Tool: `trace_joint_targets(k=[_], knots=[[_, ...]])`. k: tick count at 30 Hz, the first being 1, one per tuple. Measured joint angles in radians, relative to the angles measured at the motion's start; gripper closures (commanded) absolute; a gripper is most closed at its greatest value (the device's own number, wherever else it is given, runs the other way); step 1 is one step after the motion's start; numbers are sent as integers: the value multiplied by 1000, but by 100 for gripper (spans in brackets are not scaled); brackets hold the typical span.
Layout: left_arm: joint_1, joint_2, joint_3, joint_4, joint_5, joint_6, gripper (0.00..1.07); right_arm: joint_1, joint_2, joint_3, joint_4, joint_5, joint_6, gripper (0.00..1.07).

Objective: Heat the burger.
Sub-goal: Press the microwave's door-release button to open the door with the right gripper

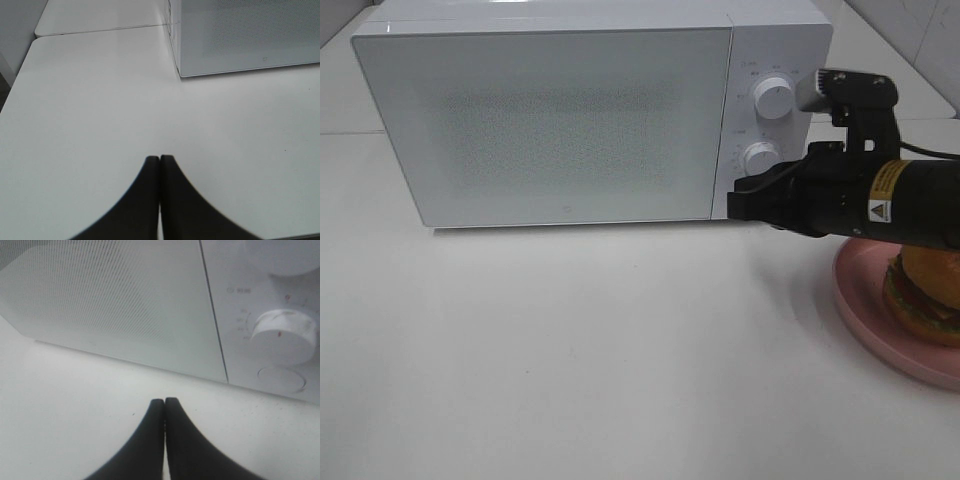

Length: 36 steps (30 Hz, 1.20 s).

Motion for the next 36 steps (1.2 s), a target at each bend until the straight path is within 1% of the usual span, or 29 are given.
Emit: trace_joint_targets(k=[2, 7, 8, 10, 13, 14, 15, 16, 18, 20, 23, 24, 26, 28, 31, 33, 34, 36], knots=[[0, 0, 0, 0, 0, 0, 106, 44, 39, -10, 36, 4, 0, 107], [0, 0, 0, 0, 0, 0, 106, 88, 96, -43, 79, 5, 14, 107], [0, 0, 0, 0, 0, 0, 106, 88, 96, -43, 79, 5, 14, 107], [0, 0, 0, 0, 0, 0, 106, 90, 133, -81, 102, 5, 86, 107], [0, 0, 0, 0, 0, 0, 106, 90, 143, -92, 104, 5, 114, 107], [0, 0, 0, 0, 0, 0, 106, 91, 161, -109, 106, 4, 170, 107], [0, 0, 0, 0, 0, 0, 106, 91, 161, -109, 106, 4, 170, 107], [0, 0, 0, 0, 0, 0, 106, 92, 179, -122, 109, 4, 241, 107], [0, 0, 0, 0, 0, 0, 106, 92, 188, -127, 109, 4, 278, 107], [0, 0, 0, 0, 0, 0, 106, 92, 211, -130, 115, -5, 407, 107], [0, 0, 0, 0, 0, 0, 106, 92, 219, -130, 123, -10, 438, 107], [0, 0, 0, 0, 0, 0, 106, 92, 233, -130, 149, -17, 496, 107], [0, 0, 0, 0, 0, 0, 106, 92, 241, -130, 169, -19, 519, 107], [0, 0, 0, 0, 0, 0, 106, 92, 266, -130, 276, -29, 559, 107], [0, 0, 0, 0, 0, 0, 106, 92, 270, -130, 307, -34, 560, 107], [0, 0, 0, 0, 0, 0, 106, 92, 271, -130, 404, -45, 562, 107], [0, 0, 0, 0, 0, 0, 106, 92, 271, -130, 404, -45, 562, 107], [0, 0, 0, 0, 0, 0, 106, 92, 277, -130, 541, -54, 562, 107]])
